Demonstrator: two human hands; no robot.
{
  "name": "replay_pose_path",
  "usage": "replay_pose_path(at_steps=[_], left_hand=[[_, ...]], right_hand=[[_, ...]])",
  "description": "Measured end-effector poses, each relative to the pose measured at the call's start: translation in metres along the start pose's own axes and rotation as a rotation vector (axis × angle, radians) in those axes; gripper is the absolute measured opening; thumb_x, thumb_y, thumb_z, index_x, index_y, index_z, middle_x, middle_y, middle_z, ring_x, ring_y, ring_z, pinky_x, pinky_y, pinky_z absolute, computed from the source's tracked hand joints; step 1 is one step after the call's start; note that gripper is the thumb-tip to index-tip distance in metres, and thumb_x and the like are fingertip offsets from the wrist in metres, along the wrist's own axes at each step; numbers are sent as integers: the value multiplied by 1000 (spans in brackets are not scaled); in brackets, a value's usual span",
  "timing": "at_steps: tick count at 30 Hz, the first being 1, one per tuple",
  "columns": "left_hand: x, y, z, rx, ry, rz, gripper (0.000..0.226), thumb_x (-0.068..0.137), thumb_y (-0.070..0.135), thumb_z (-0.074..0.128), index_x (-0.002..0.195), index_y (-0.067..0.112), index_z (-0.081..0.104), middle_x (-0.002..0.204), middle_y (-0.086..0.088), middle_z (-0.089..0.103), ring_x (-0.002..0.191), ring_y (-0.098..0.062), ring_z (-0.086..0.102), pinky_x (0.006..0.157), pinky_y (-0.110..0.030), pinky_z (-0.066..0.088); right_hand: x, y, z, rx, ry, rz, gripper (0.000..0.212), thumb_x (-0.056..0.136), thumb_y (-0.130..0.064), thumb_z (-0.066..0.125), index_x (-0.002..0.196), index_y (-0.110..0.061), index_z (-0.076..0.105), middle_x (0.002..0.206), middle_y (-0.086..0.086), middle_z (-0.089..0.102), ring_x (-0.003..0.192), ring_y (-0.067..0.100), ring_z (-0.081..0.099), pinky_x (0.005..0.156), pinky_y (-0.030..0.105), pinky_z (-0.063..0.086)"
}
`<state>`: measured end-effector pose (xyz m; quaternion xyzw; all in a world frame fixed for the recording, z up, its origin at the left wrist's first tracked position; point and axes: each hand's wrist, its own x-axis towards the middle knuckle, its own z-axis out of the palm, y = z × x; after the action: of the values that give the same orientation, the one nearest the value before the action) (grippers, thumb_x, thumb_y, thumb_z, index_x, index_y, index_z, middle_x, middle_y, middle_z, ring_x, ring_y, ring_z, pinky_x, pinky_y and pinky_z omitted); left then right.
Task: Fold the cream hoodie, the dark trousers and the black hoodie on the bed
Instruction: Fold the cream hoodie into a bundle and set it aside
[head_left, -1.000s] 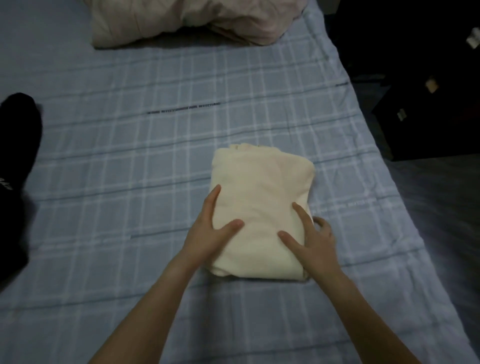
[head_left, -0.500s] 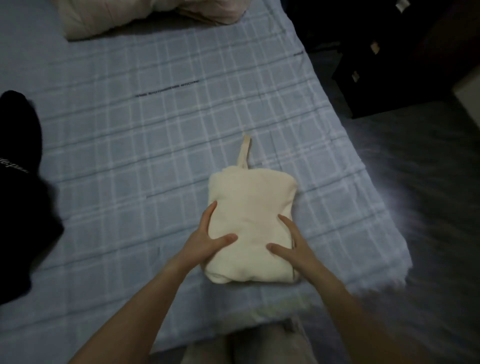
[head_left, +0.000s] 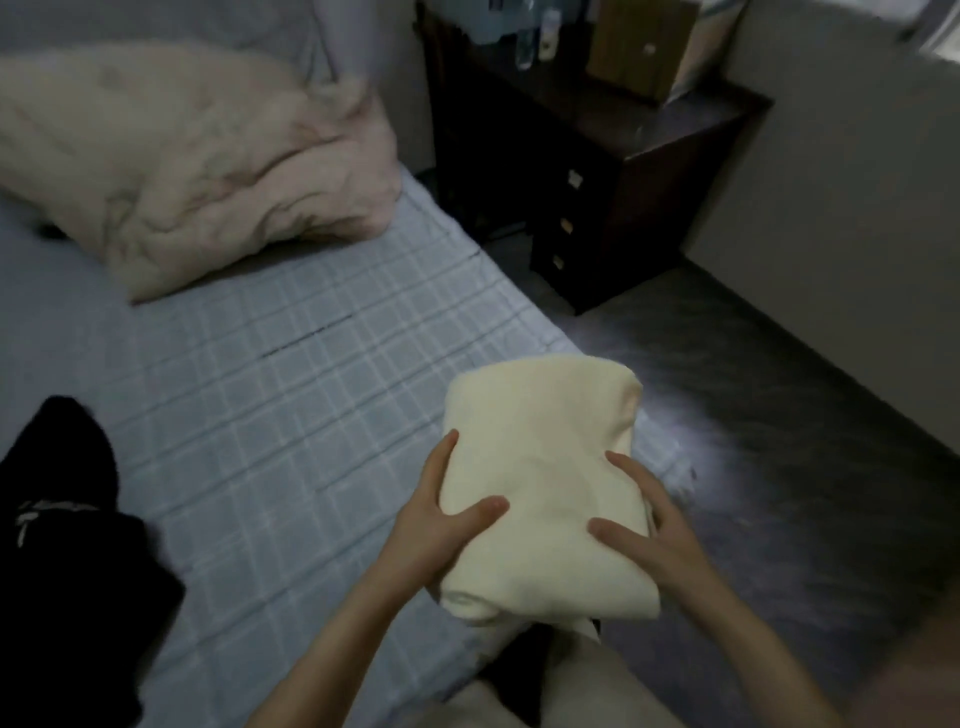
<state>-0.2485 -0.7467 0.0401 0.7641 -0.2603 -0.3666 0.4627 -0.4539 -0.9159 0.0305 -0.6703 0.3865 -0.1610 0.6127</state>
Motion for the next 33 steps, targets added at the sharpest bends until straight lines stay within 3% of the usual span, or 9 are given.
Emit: replay_pose_path(at_steps=[6,11,15,17,21,25,29,33], left_hand=[[-4,106,-4,59,96,286,97,54,75,72,133,77,14,116,58,29,96,28,43,75,-9,39],[1,142,45,52,170,333,98,53,73,73,133,77,16,120,54,29,101,23,43,77,-11,40],[9,156,110,56,212,287,98,52,77,72,133,77,17,127,38,40,103,5,52,78,-20,43],[12,161,146,37,230,255,97,51,78,71,132,78,17,127,38,39,103,5,52,79,-18,42],[15,172,205,-6,275,202,95,50,78,71,129,81,17,117,54,30,95,27,42,74,-5,37],[17,177,233,-27,341,149,96,50,77,72,127,82,16,116,56,29,95,31,40,74,-2,37],[35,176,235,-27,413,96,97,51,76,73,130,80,16,119,53,32,98,25,44,78,-4,38],[68,162,221,-56,469,43,97,50,75,75,130,79,19,111,60,37,95,32,45,74,0,40]], right_hand=[[-8,-78,-47,66,45,-265,76,71,-23,88,134,-40,49,125,-39,56,114,-15,53,85,7,46],[5,-81,-102,76,55,-351,81,68,-25,90,138,-37,51,132,-31,56,120,-9,53,88,8,46],[17,-64,-167,66,25,-345,79,65,-27,86,135,-37,52,128,-32,57,118,-7,55,86,10,48],[22,-55,-202,35,8,-315,79,64,-31,82,135,-41,51,127,-33,57,118,-6,55,90,18,51],[39,-43,-261,-38,-48,-272,83,61,-35,83,137,-40,50,137,-23,55,126,4,53,103,41,48],[61,-38,-291,-101,-128,-284,86,56,-46,86,134,-48,51,135,-31,54,125,-3,51,102,34,47],[99,-38,-289,-124,-209,-295,84,61,-40,92,135,-43,52,134,-32,53,128,0,49,103,32,44],[145,-38,-271,-133,-267,-303,80,63,-21,88,133,-39,53,138,-26,50,125,-8,46,93,9,41]])
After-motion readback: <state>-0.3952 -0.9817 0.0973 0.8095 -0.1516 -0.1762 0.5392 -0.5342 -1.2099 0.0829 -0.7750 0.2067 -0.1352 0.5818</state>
